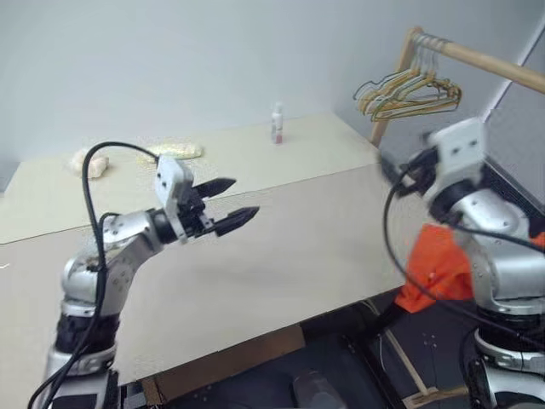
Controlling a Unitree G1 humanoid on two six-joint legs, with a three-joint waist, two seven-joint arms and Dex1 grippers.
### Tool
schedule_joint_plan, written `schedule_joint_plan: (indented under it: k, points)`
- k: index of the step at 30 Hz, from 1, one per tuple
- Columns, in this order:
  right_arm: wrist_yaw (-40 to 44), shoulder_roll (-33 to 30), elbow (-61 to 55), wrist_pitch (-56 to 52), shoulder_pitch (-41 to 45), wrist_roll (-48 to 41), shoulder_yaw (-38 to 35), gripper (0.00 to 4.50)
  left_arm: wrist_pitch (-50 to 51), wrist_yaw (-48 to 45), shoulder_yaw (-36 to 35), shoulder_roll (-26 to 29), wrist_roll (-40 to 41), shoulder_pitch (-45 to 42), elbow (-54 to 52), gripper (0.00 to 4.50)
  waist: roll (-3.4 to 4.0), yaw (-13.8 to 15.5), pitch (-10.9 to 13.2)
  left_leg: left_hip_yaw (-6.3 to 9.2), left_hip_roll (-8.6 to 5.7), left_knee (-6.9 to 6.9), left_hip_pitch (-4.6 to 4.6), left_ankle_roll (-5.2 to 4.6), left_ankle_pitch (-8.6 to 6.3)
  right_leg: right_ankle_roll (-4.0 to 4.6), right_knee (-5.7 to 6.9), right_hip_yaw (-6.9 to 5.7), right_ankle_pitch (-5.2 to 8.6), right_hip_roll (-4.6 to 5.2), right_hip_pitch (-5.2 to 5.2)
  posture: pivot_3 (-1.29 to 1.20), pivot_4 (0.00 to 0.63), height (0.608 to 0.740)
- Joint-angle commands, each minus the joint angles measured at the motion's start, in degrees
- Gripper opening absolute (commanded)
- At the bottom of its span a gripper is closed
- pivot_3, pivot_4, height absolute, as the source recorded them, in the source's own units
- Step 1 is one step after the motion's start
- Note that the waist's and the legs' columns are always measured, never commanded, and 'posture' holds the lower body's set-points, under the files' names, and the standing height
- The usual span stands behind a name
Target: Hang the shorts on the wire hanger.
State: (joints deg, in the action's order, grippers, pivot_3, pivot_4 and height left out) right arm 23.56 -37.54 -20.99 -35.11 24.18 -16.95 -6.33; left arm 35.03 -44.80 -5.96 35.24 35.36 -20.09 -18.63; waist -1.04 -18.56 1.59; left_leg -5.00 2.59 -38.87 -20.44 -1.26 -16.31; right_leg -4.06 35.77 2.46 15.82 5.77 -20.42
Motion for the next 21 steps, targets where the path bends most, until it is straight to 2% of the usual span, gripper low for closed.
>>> schedule_joint_plan:
  k: [1,5,9,17,21]
  points:
    - [12.0,-3.8,0.0,3.0,-1.0,-4.0,0.9,4.48,-0.8,-0.7,-0.8,2.8,-1.0,3.2,-5.4,4.50,-0.04,2.3,0.0,-0.01,0.01,0.00,-0.04,0.00,-0.02,0.00,-0.01,0.00,0.00,0.00,-0.06,-0.14,0.000,0.740]
    - [19.5,-6.2,2.0,2.6,-1.1,-6.7,1.0,4.48,-1.6,0.5,-0.6,3.6,-2.9,6.4,-7.1,4.50,-0.06,6.7,0.1,-0.05,0.00,-0.01,-0.19,-0.03,-0.05,0.06,0.00,-0.04,-0.03,0.00,-0.25,-0.12,0.000,0.740]
    - [21.4,-6.1,2.5,2.4,-1.1,-7.4,0.3,4.48,-1.8,0.5,-0.7,3.6,-3.7,7.8,-7.7,4.50,-0.06,9.9,0.0,-0.11,-0.03,-0.08,-0.52,-0.01,-0.02,0.21,0.14,-0.05,-0.11,-0.06,-0.69,-0.11,0.000,0.740]
    - [22.5,-5.4,1.4,3.1,-2.5,-7.4,0.6,4.48,-2.4,-0.7,-0.6,4.6,-4.7,8.2,-7.5,4.50,-0.06,12.8,0.0,-0.19,-0.02,-0.11,-0.82,0.05,0.02,0.31,0.17,-0.05,-0.16,-0.20,-1.05,-0.10,0.000,0.740]
    - [22.9,-5.1,1.3,3.6,-2.6,-7.2,0.8,4.48,-2.5,-1.2,-0.8,5.2,-4.6,8.4,-7.7,4.50,-0.06,13.1,0.0,-0.22,-0.02,-0.11,-0.82,0.05,0.02,0.32,0.17,-0.05,-0.16,-0.21,-1.05,-0.09,0.000,0.740]
